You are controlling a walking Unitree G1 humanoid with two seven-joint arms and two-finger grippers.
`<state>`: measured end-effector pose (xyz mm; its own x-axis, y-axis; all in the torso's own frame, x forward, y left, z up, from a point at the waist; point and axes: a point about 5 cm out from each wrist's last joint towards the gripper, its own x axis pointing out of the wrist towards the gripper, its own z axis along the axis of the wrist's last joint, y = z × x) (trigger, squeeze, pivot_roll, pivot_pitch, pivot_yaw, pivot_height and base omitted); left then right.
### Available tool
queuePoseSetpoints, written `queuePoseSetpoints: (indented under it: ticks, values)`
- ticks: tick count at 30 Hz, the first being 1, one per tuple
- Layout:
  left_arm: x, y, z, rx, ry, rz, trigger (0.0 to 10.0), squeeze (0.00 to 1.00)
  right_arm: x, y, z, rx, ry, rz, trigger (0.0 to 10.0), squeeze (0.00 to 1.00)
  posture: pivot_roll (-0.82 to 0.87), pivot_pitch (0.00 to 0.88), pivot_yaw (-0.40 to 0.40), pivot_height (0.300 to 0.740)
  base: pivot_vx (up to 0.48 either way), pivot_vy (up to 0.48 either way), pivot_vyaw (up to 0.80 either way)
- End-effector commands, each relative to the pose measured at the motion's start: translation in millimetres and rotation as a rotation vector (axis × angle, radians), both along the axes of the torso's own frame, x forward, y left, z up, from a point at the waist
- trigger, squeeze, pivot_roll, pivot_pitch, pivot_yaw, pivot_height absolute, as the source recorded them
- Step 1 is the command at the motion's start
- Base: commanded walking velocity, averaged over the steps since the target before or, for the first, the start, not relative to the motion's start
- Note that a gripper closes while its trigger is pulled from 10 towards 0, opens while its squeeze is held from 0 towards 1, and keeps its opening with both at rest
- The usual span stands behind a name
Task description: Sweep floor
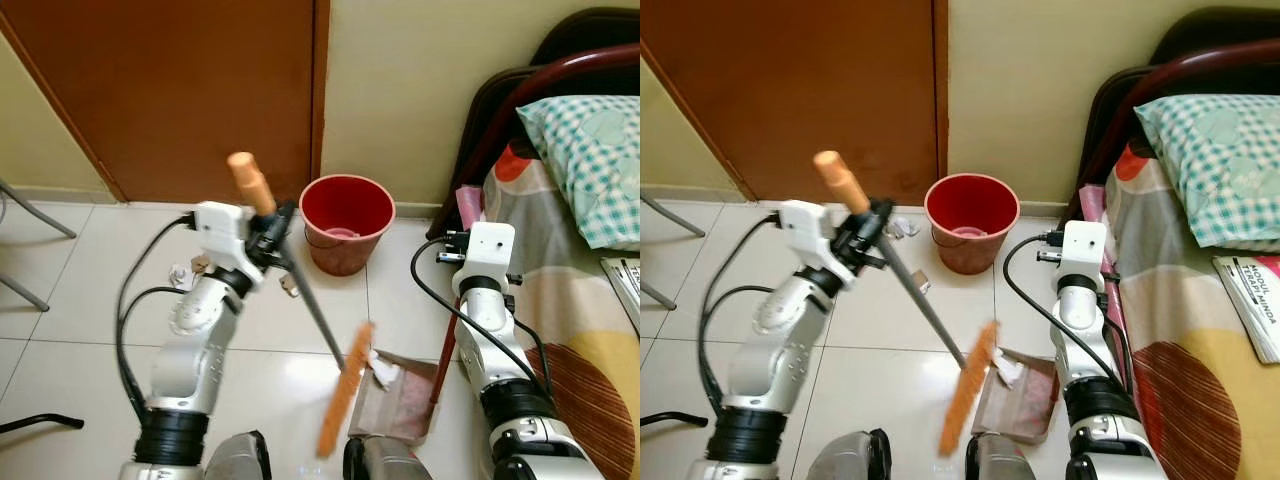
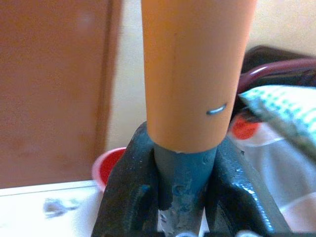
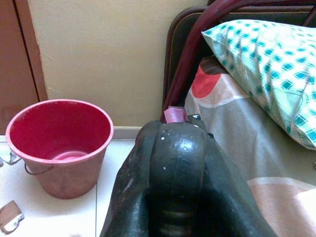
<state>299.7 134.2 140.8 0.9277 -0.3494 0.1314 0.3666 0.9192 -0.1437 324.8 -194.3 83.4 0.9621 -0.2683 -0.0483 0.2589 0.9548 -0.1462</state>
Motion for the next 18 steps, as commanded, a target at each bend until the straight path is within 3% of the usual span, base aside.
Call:
queuePoseSetpoints:
  ticks: [1,5,9,18]
  values:
    - [-1.1,26.3,5,0.051,-0.042,0.091,10.0,0.00,-0.1,3.7,-1,0.028,-0.003,0.046,10.0,0.00,0.02,0.156,-0.010,0.740,0.000,0.000,0.00]
    - [-9.9,42.3,-6,0.104,-0.010,0.128,10.0,0.00,-2.2,8.1,0,0.042,-0.018,0.103,10.0,0.00,0.03,0.160,-0.015,0.740,0.000,0.000,0.00]
    - [-19.8,41.6,-16,0.129,0.016,0.118,10.0,0.00,-4.1,7.4,0,0.048,-0.021,0.113,10.0,0.00,0.03,0.161,-0.018,0.740,0.000,0.000,0.00]
    - [-28.4,4.5,-30,0.131,0.057,-0.047,10.0,0.00,-4.2,3.7,-2,0.016,0.013,0.103,10.0,0.00,0.02,0.154,-0.022,0.740,0.000,0.000,0.00]
